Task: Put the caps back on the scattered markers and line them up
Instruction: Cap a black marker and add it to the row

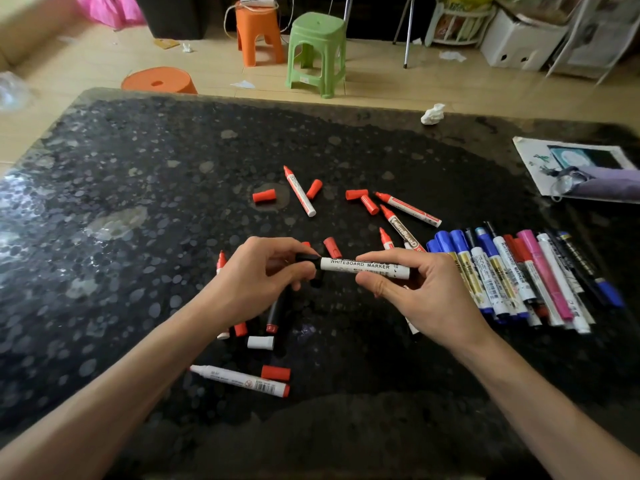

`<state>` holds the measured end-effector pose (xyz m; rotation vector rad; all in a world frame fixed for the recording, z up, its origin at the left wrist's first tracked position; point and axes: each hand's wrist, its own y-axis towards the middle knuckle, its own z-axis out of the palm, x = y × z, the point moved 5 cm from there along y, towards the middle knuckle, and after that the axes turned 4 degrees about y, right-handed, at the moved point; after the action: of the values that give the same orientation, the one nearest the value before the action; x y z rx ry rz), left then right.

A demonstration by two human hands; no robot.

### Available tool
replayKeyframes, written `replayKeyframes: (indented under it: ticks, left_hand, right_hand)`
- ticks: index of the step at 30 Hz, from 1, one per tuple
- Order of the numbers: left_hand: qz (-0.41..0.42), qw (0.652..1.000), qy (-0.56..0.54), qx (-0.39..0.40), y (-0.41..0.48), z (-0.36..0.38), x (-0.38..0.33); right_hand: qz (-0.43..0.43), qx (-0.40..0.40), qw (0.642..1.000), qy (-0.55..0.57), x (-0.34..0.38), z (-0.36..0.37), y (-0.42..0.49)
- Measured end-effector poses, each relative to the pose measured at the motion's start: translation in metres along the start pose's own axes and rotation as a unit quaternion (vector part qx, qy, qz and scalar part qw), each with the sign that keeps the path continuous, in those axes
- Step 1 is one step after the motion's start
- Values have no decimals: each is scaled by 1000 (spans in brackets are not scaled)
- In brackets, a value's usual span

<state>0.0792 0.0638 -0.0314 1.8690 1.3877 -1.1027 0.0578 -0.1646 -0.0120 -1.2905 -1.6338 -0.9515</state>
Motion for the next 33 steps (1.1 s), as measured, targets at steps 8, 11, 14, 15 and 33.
replayKeyframes:
  ticks: [8,11,14,15,33]
  left_hand:
    - [-25,1000,12,-13,-8,12,-2]
    - [-13,999,45,-2,-5,16,-5]
    - [18,999,40,10,-5,28,-14]
    - [26,999,28,12,-5,32,-16]
    - [23,998,13,-60,7,37,-24]
  right_hand:
    - [-106,13,968,-225,3,8,-8]
    - [-87,67,958,-266,-2,7,-10]
    - [-90,74,942,-314,-6,5,-13]
    - [-77,56,946,-309,-8,1,-13]
    - [161,-216,863,-427,-50,-141,-32]
